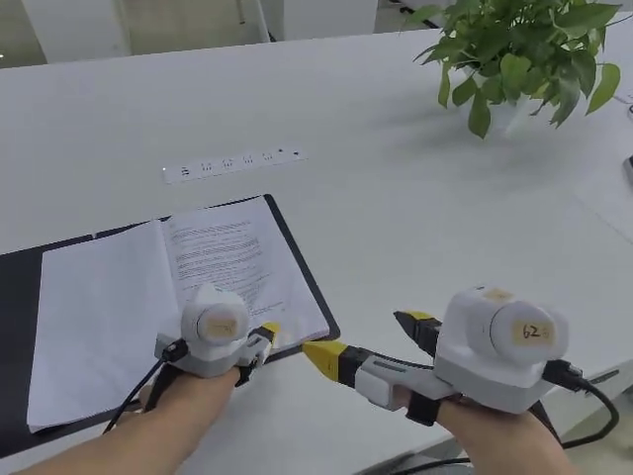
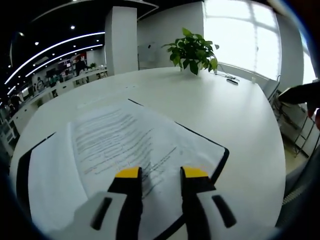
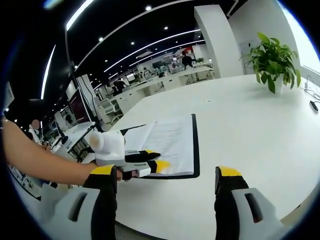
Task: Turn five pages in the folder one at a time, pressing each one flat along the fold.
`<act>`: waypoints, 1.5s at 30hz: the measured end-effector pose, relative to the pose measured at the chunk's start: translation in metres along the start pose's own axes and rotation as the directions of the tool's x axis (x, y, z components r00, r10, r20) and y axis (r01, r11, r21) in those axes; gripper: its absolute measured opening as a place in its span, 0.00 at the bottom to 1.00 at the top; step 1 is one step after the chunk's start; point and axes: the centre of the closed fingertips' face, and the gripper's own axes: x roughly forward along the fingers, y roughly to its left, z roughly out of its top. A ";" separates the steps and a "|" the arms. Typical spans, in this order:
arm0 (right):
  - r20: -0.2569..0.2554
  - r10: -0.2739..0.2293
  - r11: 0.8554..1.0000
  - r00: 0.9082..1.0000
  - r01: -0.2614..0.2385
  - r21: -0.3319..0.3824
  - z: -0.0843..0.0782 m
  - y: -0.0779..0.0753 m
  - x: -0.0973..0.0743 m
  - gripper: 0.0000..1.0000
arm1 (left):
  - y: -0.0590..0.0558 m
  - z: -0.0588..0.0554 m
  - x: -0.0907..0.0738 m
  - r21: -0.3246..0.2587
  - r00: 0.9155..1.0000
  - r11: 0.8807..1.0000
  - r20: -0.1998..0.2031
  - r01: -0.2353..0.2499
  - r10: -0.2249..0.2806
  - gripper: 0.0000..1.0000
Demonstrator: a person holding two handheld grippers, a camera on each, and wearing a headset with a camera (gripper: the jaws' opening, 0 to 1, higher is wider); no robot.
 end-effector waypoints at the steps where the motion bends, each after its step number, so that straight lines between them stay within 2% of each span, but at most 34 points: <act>1: 0.002 0.000 1.000 1.000 0.000 0.000 0.000 0.000 0.000 0.80 | 0.001 0.000 0.000 0.002 1.000 1.000 -0.002 -0.001 0.001 0.26; 5: -0.010 0.004 1.000 1.000 -0.004 -0.006 -0.002 0.001 0.002 0.80 | 0.005 0.000 0.001 -0.004 1.000 1.000 -0.005 -0.007 0.007 0.16; 6: -0.014 0.005 1.000 1.000 -0.006 -0.009 -0.002 0.002 0.002 0.80 | 0.009 -0.001 0.001 -0.019 1.000 1.000 -0.011 -0.022 0.022 0.11; 7: -0.021 0.010 1.000 1.000 -0.011 -0.017 -0.004 0.003 0.003 0.80 | 0.019 -0.002 0.000 -0.013 0.998 0.998 -0.016 -0.065 0.065 0.05; 8: -0.026 0.013 1.000 1.000 -0.013 -0.021 -0.004 0.004 0.004 0.80 | 0.015 -0.001 0.001 -0.014 0.999 0.999 -0.012 -0.030 0.030 0.05; 10: -0.040 0.023 0.999 0.999 -0.024 -0.026 -0.006 0.005 0.006 0.81 | 0.016 -0.001 0.000 0.018 1.000 1.000 -0.020 -0.020 0.020 0.04; 12: -0.058 0.035 0.999 0.998 -0.036 -0.022 -0.008 0.006 0.010 0.81 | 0.015 0.000 0.000 0.004 1.000 1.000 -0.020 -0.023 0.023 0.04; 18: -0.079 0.060 0.998 0.995 -0.062 -0.027 -0.004 0.002 0.032 0.77 | 0.017 0.001 0.000 -0.053 1.000 0.998 -0.015 -0.027 0.027 0.02; 19: -0.077 0.062 0.998 0.995 -0.064 -0.027 -0.004 0.001 0.035 0.76 | 0.012 0.001 0.001 -0.069 1.000 0.998 -0.009 -0.001 0.001 0.00; 20: -0.080 0.065 0.997 0.995 -0.067 -0.028 -0.005 0.000 0.040 0.76 | 0.018 0.002 0.001 -0.065 1.000 0.997 -0.013 -0.028 0.027 0.00; 22: -0.091 0.066 0.997 0.994 -0.069 -0.025 -0.007 -0.001 0.045 0.75 | 0.015 0.001 0.000 -0.077 1.000 0.997 -0.010 -0.024 0.023 0.00; 27: -0.086 0.080 0.997 0.993 -0.081 -0.009 -0.011 -0.003 0.062 0.71 | 0.016 0.000 -0.002 -0.156 1.000 0.988 -0.003 -0.010 0.010 0.00; 31: -0.090 0.089 0.996 0.992 -0.087 0.025 -0.017 -0.003 0.078 0.64 | 0.016 -0.001 -0.001 -0.175 1.000 0.985 -0.004 -0.002 0.001 0.00; 33: -0.095 0.085 0.996 0.992 -0.084 0.019 -0.020 -0.006 0.087 0.60 | 0.016 -0.001 -0.001 -0.184 1.000 0.983 -0.003 -0.002 0.001 0.00; 38: -0.116 0.084 0.996 0.990 -0.080 0.041 -0.029 -0.015 0.101 0.45 | 0.015 0.000 -0.001 -0.189 1.000 0.982 0.003 -0.003 0.004 0.00; 45: -0.138 0.080 0.991 0.987 -0.063 0.122 -0.040 -0.025 0.109 0.44 | 0.015 0.000 0.000 -0.184 1.000 0.983 0.004 -0.002 0.003 0.00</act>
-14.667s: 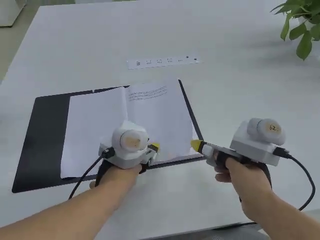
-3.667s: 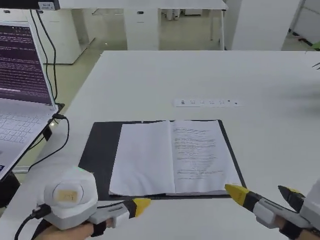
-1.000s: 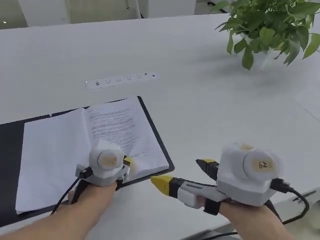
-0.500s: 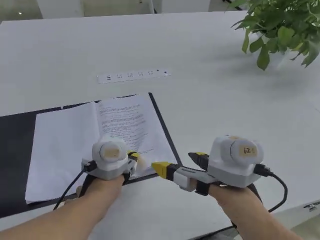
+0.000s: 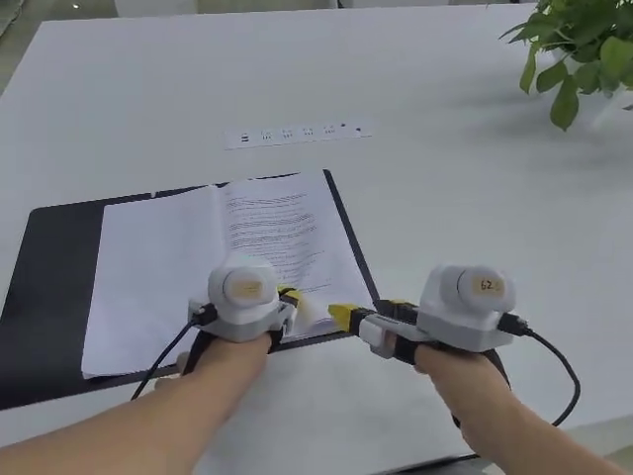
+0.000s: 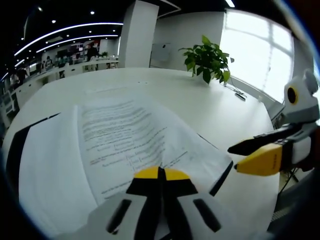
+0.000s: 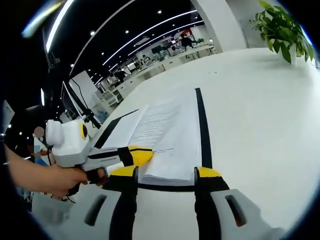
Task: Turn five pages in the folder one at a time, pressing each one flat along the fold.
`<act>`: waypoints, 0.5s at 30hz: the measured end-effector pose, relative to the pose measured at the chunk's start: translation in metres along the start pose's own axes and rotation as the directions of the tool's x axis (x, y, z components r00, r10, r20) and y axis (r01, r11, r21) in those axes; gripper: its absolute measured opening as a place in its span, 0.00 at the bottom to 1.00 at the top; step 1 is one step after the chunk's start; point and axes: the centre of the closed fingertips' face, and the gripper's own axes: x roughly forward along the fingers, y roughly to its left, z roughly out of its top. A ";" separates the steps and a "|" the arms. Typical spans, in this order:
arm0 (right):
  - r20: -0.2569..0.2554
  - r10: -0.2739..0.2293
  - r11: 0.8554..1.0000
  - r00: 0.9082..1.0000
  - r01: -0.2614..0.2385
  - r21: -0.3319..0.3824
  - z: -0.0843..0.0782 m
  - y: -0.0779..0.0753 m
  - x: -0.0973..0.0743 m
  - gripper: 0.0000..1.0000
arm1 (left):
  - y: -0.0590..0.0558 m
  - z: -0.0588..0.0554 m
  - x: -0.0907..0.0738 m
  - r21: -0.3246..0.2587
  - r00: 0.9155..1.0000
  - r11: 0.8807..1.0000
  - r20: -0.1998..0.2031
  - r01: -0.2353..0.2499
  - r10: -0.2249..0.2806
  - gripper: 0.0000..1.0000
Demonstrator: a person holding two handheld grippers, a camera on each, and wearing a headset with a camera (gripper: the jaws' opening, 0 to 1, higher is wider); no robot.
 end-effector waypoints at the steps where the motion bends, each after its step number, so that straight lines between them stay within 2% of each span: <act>1: 0.003 0.000 1.000 1.000 0.000 0.005 0.000 0.000 0.000 0.44 | 0.000 0.000 0.000 -0.002 1.000 1.000 0.000 0.000 0.000 0.00; 15: -0.008 0.018 0.999 1.000 -0.017 0.039 -0.006 0.001 0.004 0.43 | 0.000 0.000 0.001 -0.007 1.000 1.000 0.007 0.000 0.000 0.00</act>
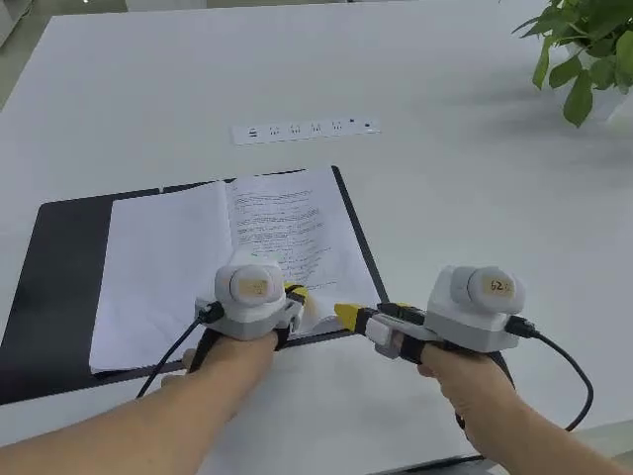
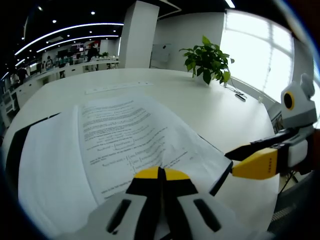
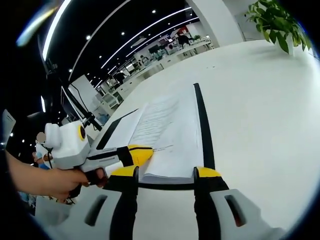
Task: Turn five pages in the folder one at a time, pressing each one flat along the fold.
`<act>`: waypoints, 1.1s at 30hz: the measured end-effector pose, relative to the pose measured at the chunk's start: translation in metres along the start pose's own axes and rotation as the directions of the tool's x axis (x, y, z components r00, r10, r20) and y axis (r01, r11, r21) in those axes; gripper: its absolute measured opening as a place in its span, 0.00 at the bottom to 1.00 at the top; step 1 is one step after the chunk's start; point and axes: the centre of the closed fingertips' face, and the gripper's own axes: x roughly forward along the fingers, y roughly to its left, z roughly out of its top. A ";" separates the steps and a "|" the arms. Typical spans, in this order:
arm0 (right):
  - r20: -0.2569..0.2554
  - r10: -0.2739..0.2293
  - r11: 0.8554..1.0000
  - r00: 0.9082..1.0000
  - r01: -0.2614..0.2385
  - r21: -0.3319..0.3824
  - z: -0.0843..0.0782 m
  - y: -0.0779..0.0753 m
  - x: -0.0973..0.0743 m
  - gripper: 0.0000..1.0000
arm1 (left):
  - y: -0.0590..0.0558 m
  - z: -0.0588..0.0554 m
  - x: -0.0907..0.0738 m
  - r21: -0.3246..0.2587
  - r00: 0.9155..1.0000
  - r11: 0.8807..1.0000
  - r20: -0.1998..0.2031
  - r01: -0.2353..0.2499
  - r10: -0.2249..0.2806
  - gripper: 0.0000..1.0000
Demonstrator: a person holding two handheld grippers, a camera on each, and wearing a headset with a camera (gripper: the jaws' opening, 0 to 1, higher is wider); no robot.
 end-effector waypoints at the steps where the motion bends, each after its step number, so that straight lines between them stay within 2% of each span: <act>1: 0.000 0.000 1.000 1.000 0.000 -0.005 -0.001 0.000 0.000 0.43 | 0.000 0.000 0.000 0.001 1.000 1.000 0.000 0.000 0.000 0.00; 6: -0.003 0.001 1.000 1.000 -0.001 -0.001 -0.002 0.000 0.001 0.43 | 0.000 0.000 0.000 0.001 1.000 1.000 -0.001 0.000 0.000 0.00; 10: -0.005 -0.010 1.000 1.000 0.010 0.005 -0.003 -0.005 0.002 0.37 | 0.000 0.000 0.000 0.001 1.000 1.000 -0.002 0.000 0.000 0.00; 12: -0.002 -0.016 0.999 1.000 0.016 0.031 -0.003 -0.009 0.003 0.34 | 0.000 0.000 0.000 0.004 1.000 1.000 -0.003 0.001 -0.001 0.00; 18: 0.000 -0.047 0.995 0.999 0.047 0.085 -0.002 -0.018 0.004 0.20 | 0.000 0.000 0.000 0.003 1.000 1.000 -0.003 -0.001 0.001 0.00; 21: -0.009 -0.090 0.992 0.996 0.090 0.083 -0.003 -0.029 0.003 0.07 | 0.000 0.000 0.000 0.006 1.000 1.000 -0.004 -0.001 0.001 0.00; 23: -0.008 -0.100 0.990 0.995 0.100 0.095 -0.004 -0.033 0.002 0.01 | 0.000 0.000 0.000 0.004 1.000 1.000 -0.005 -0.002 0.002 0.00; 28: -0.004 -0.100 0.992 0.995 0.100 0.080 -0.002 -0.029 0.001 0.00 | 0.000 0.000 0.000 0.005 1.000 1.000 -0.008 -0.003 0.003 0.00; 33: -0.011 -0.121 0.991 0.993 0.122 0.048 -0.001 -0.029 -0.001 0.00 | -0.001 0.000 0.000 -0.002 1.000 1.000 -0.006 0.002 -0.002 0.01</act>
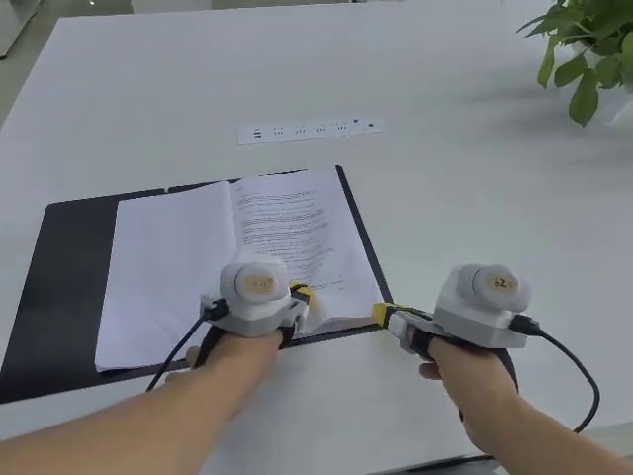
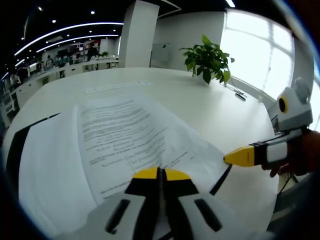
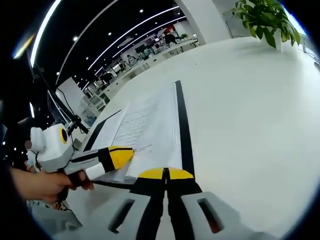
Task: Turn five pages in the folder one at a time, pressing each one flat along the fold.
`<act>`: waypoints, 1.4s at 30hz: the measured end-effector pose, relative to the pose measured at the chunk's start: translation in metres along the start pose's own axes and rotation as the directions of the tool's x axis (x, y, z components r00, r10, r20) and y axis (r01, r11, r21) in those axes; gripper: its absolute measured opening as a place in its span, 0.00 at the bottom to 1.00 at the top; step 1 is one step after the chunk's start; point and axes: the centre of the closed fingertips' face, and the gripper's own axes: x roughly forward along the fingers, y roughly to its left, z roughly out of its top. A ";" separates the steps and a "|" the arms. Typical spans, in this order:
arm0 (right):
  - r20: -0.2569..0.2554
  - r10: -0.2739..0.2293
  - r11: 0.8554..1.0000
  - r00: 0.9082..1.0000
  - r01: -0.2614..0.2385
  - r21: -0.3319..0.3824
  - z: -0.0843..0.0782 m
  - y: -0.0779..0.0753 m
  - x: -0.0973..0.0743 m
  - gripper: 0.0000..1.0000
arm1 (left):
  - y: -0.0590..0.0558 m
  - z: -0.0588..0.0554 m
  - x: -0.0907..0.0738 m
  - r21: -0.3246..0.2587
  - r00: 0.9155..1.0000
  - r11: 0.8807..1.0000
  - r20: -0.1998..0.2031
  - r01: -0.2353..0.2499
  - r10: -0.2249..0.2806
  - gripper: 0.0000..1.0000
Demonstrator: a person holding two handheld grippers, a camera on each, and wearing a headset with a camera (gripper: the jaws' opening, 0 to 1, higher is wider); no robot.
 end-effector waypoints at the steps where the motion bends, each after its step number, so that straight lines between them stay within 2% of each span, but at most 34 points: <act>1: 0.003 -0.013 1.000 1.000 0.013 -0.001 0.002 -0.002 -0.002 0.00 | -0.001 0.000 -0.001 -0.018 1.000 1.000 0.000 0.004 -0.004 0.01; 3: 0.013 0.006 1.000 1.000 -0.006 0.017 0.005 0.001 -0.005 0.00 | -0.001 -0.001 -0.005 -0.006 1.000 1.000 -0.010 0.013 -0.013 0.03; 7: 0.046 0.019 1.000 0.999 -0.019 -0.005 0.009 0.006 -0.009 0.00 | -0.002 -0.005 -0.016 0.028 0.999 0.999 -0.029 0.022 -0.021 0.11; 11: 0.070 0.040 0.999 0.997 -0.040 -0.006 0.014 0.016 -0.015 0.00 | 0.002 -0.009 -0.035 0.022 0.998 0.999 -0.053 0.026 -0.025 0.21; 13: 0.088 0.075 0.997 0.993 -0.077 0.023 0.018 0.026 -0.020 0.00 | 0.007 -0.011 -0.046 0.022 0.998 0.999 -0.052 0.028 -0.027 0.26; 16: 0.111 0.102 0.994 0.989 -0.107 0.037 0.025 0.036 -0.024 0.00 | 0.021 -0.014 -0.064 0.038 0.998 0.999 -0.058 0.009 -0.007 0.26; 20: 0.144 0.151 0.986 0.978 -0.160 0.054 0.034 0.055 -0.029 0.00 | 0.038 -0.014 -0.090 0.014 1.000 1.000 -0.024 -0.013 0.014 0.29; 21: 0.153 0.173 0.979 0.973 -0.186 0.079 0.036 0.063 -0.030 0.00 | 0.041 -0.015 -0.095 0.015 1.000 1.000 -0.025 -0.015 0.016 0.30; 22: 0.152 0.170 0.980 0.974 -0.183 0.075 0.036 0.065 -0.030 0.00 | 0.046 -0.017 -0.102 0.016 0.999 1.000 -0.027 -0.022 0.023 0.30; 25: 0.167 0.206 0.972 0.964 -0.221 0.080 0.039 0.083 -0.031 0.00 | 0.054 -0.019 -0.119 0.014 0.999 0.999 -0.015 -0.031 0.031 0.32; 29: 0.158 0.235 0.966 0.959 -0.248 0.071 0.038 0.102 -0.025 0.00 | 0.065 -0.026 -0.140 0.022 0.999 0.999 -0.021 -0.049 0.049 0.36; 32: 0.141 0.270 0.959 0.952 -0.280 0.052 0.034 0.124 -0.017 0.00 | 0.070 -0.032 -0.155 0.045 0.998 0.998 -0.029 -0.053 0.055 0.39; 38: 0.105 0.325 0.944 0.940 -0.329 0.020 0.026 0.167 -0.001 0.00 | 0.082 -0.036 -0.185 0.022 0.998 0.998 -0.011 -0.061 0.061 0.42; 39: 0.101 0.331 0.942 0.938 -0.335 0.019 0.026 0.170 0.000 0.00 | 0.084 -0.036 -0.187 0.022 0.998 0.998 -0.009 -0.065 0.065 0.42; 42: 0.078 0.361 0.932 0.929 -0.362 0.003 0.023 0.192 0.009 0.00 | 0.094 -0.038 -0.200 -0.013 0.996 0.996 0.013 -0.087 0.087 0.42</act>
